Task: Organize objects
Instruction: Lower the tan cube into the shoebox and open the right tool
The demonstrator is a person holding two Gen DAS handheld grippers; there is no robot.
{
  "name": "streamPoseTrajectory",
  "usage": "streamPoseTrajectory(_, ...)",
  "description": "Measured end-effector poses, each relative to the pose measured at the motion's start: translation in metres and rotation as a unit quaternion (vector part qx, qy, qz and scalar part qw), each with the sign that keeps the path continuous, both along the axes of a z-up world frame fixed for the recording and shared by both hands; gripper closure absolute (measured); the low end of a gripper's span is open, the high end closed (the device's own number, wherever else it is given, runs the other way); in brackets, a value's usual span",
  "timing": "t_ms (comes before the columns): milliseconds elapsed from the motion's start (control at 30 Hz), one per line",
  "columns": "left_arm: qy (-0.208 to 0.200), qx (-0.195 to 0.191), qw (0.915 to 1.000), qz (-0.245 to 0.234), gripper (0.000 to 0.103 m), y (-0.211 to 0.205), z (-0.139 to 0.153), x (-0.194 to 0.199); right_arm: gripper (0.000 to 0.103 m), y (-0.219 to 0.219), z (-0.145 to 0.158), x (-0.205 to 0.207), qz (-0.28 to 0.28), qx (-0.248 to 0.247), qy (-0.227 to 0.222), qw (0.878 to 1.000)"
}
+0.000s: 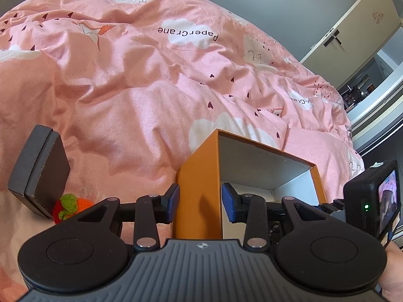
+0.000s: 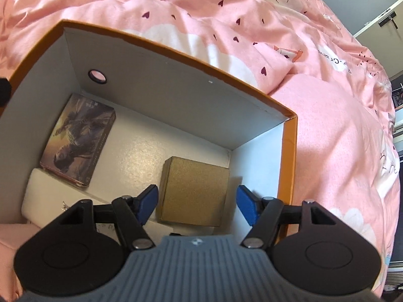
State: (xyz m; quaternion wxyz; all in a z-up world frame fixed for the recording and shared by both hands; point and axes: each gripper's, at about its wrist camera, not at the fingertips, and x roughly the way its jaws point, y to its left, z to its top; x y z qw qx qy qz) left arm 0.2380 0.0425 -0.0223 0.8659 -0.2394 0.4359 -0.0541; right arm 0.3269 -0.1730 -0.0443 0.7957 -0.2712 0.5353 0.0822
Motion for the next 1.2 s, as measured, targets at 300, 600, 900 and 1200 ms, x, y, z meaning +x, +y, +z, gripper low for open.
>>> streamPoseTrajectory(300,-0.003,-0.004,1.0,-0.007,0.06,-0.002,0.001,0.001,0.038,0.001,0.012,0.001,0.094,0.035,-0.011,0.995)
streamPoseTrajectory(600,0.0,-0.002,1.0,-0.007,0.06,-0.003,-0.001,0.001,0.049,0.012,-0.004,0.006,0.208,-0.025,0.002,0.978)
streamPoseTrajectory(900,0.001,0.001,1.0,-0.008,0.06,-0.005,0.001,-0.001,0.059,-0.003,-0.006,0.008,0.179,-0.027,0.033,0.983)
streamPoseTrajectory(1200,-0.004,0.005,1.0,-0.004,0.06,-0.004,0.006,-0.004,0.06,-0.006,-0.007,0.003,0.16,-0.019,0.061,0.985)
